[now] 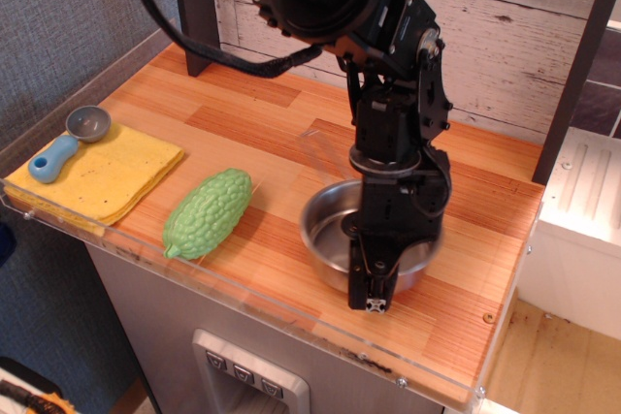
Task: Slide the pan forward next to the green grapes.
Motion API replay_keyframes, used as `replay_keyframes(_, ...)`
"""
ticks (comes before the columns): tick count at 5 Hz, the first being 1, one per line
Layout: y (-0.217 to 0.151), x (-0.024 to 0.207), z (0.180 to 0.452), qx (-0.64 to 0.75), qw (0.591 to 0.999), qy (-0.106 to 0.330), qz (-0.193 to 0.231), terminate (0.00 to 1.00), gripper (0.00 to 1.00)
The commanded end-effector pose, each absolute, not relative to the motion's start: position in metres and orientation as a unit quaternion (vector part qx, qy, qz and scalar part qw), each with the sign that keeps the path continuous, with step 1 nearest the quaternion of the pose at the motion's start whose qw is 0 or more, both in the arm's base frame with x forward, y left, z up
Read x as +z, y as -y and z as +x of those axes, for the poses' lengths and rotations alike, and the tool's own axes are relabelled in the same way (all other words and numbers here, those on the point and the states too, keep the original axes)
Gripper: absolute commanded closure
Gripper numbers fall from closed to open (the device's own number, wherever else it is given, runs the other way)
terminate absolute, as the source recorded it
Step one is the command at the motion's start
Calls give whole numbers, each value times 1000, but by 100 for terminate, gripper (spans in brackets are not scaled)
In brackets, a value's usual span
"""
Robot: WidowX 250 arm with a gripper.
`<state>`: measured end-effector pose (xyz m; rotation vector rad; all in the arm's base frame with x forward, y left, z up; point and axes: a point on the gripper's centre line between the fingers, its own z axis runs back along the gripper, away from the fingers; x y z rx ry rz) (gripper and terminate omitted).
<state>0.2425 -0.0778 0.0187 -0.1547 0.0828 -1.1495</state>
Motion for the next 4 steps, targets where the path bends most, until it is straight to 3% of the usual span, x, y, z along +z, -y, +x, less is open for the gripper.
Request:
replay_keyframes(1,62,68,266,-487,869,36,-77,0,0)
replay_keyframes(2,37,115,258,-418,903,77,-62,0,0)
replay_keyframes(3,-4,150,248,-319,943,98,-1,0,0)
replay_keyframes(4,-34,167,243,-258,959,111,46,0,0)
